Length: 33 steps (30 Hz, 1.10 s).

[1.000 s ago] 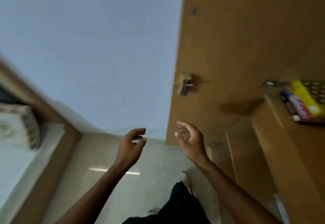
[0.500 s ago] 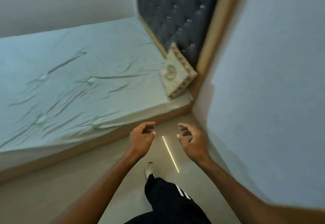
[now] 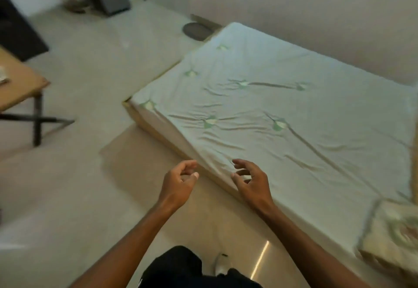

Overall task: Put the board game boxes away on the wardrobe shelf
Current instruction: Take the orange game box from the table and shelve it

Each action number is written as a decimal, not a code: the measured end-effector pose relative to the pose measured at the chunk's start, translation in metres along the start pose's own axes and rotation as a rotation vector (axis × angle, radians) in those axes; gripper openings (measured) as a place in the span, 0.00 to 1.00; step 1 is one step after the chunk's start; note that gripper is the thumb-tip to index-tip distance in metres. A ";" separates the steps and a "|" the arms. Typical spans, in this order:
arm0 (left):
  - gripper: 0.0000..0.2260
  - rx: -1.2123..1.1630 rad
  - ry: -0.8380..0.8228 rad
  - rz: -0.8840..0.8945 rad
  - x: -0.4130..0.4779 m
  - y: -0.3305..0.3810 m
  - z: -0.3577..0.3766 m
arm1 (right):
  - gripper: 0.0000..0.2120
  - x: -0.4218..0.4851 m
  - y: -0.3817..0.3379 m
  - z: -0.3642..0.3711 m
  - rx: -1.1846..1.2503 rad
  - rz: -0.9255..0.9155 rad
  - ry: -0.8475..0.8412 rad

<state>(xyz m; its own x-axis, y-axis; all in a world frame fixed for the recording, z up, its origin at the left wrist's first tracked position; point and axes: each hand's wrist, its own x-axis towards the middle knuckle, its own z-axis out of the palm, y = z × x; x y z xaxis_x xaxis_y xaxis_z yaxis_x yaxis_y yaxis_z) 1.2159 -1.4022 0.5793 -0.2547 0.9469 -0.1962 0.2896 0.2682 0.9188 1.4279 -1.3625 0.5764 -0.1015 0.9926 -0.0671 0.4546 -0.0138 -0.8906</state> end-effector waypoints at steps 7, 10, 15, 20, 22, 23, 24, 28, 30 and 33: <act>0.14 -0.052 0.290 -0.106 0.092 -0.037 -0.125 | 0.15 0.138 -0.075 0.146 -0.054 -0.192 -0.290; 0.13 -0.061 0.379 -0.133 0.141 -0.048 -0.190 | 0.16 0.188 -0.119 0.217 -0.055 -0.236 -0.360; 0.12 -0.086 0.526 -0.149 0.220 -0.061 -0.298 | 0.16 0.265 -0.189 0.328 -0.072 -0.319 -0.473; 0.12 -0.108 0.626 -0.164 0.291 -0.069 -0.390 | 0.16 0.342 -0.244 0.426 -0.095 -0.382 -0.560; 0.12 -0.111 0.657 -0.168 0.323 -0.075 -0.425 | 0.17 0.376 -0.267 0.466 -0.082 -0.384 -0.595; 0.12 -0.107 0.675 -0.175 0.341 -0.080 -0.443 | 0.17 0.394 -0.277 0.489 -0.072 -0.377 -0.604; 0.12 -0.107 0.693 -0.181 0.363 -0.088 -0.464 | 0.17 0.417 -0.288 0.516 -0.070 -0.379 -0.621; 0.12 -0.086 0.729 -0.225 0.434 -0.104 -0.541 | 0.17 0.489 -0.338 0.604 -0.058 -0.410 -0.701; 0.12 -0.087 0.766 -0.256 0.467 -0.111 -0.582 | 0.17 0.523 -0.367 0.646 -0.067 -0.431 -0.737; 0.11 -0.089 0.838 -0.281 0.513 -0.120 -0.644 | 0.18 0.569 -0.412 0.711 -0.090 -0.482 -0.803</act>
<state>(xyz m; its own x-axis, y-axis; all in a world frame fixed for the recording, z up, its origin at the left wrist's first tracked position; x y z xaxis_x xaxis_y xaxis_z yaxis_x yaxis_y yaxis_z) 0.4565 -1.0628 0.5889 -0.9074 0.3978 -0.1355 0.0506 0.4236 0.9044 0.5540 -0.8779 0.5856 -0.8611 0.5080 -0.0200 0.2679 0.4200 -0.8671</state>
